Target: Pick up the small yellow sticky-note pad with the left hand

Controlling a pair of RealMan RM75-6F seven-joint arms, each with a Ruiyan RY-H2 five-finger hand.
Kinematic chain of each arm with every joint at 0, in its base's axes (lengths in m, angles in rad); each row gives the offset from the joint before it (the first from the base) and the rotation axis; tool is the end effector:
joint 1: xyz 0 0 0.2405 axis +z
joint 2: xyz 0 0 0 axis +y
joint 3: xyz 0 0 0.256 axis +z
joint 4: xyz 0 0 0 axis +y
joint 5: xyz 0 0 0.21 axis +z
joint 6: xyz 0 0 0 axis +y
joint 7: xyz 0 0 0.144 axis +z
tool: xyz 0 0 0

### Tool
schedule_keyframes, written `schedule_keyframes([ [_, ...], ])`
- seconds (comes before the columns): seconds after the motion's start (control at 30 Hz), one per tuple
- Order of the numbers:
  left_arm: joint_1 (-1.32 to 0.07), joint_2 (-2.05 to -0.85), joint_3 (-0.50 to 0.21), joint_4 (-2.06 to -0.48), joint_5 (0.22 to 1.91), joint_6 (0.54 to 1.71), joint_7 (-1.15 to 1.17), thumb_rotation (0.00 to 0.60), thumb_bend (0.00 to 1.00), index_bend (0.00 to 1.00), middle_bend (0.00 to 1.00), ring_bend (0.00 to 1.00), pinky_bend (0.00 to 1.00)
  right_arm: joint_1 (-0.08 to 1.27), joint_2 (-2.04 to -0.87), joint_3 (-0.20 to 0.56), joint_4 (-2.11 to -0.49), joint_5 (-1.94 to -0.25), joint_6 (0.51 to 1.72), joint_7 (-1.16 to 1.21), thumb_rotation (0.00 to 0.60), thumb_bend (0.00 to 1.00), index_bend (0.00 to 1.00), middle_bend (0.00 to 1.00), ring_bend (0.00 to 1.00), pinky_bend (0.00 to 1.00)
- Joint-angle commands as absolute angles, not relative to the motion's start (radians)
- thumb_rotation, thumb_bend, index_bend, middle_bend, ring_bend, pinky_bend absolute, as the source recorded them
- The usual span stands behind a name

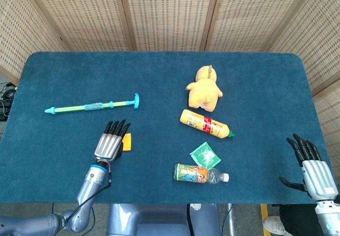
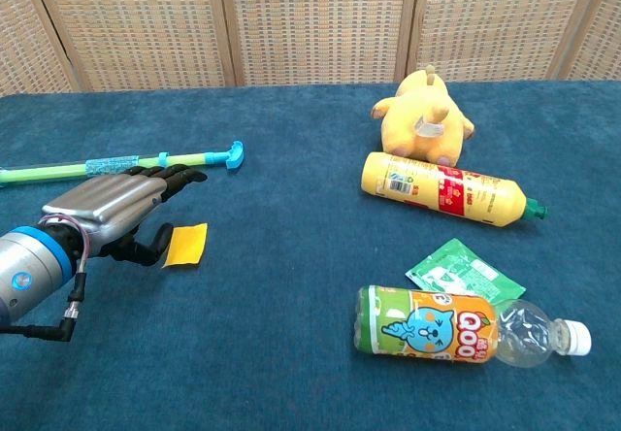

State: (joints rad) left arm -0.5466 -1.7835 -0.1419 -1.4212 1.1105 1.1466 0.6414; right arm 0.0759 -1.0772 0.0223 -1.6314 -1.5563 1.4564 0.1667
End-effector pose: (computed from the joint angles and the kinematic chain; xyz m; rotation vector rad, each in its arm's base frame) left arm -0.1730 0.2841 -0.0672 -1.7576 -0.9023 -0.7786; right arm -0.3086 -0.1719 0.1600 1.4040 -1.0434 0.9974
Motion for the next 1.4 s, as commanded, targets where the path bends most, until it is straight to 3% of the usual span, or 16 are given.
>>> schedule_keyframes([
  [0.03,-0.547,-1.779,-0.139,-1.428,1.116,1.150,0.636,0.600,0.48,0.00,0.00,0.00,0.00,0.076,-1.077,0.023,-1.631,-1.555,1.457,0.167,0.600,0.00,0.00,0.00,0.00,0.00],
  [0.37,-0.539,-1.779,-0.120,-1.433,1.137,1.178,0.645,0.600,0.45,0.00,0.00,0.00,0.00,0.075,-1.076,0.023,-1.630,-1.555,1.460,0.172,0.600,0.00,0.00,0.00,0.00,0.00],
  [0.6,-0.527,-1.806,-0.106,-1.399,1.156,1.203,0.634,0.600,0.40,0.28,0.00,0.00,0.00,0.075,-1.076,0.023,-1.630,-1.557,1.461,0.173,0.600,0.00,0.00,0.00,0.00,0.00],
  [0.7,-0.523,-1.817,-0.104,-1.380,1.162,1.206,0.623,0.600,0.33,0.33,0.00,0.00,0.00,0.075,-1.077,0.024,-1.630,-1.556,1.462,0.172,0.600,0.00,0.00,0.00,0.00,0.00],
  [1.4,-0.516,-1.889,-0.100,-1.284,1.190,1.216,0.637,0.600,0.33,0.38,0.00,0.00,0.00,0.077,-1.073,0.020,-1.632,-1.562,1.460,0.185,0.600,0.00,0.00,0.00,0.00,0.00],
])
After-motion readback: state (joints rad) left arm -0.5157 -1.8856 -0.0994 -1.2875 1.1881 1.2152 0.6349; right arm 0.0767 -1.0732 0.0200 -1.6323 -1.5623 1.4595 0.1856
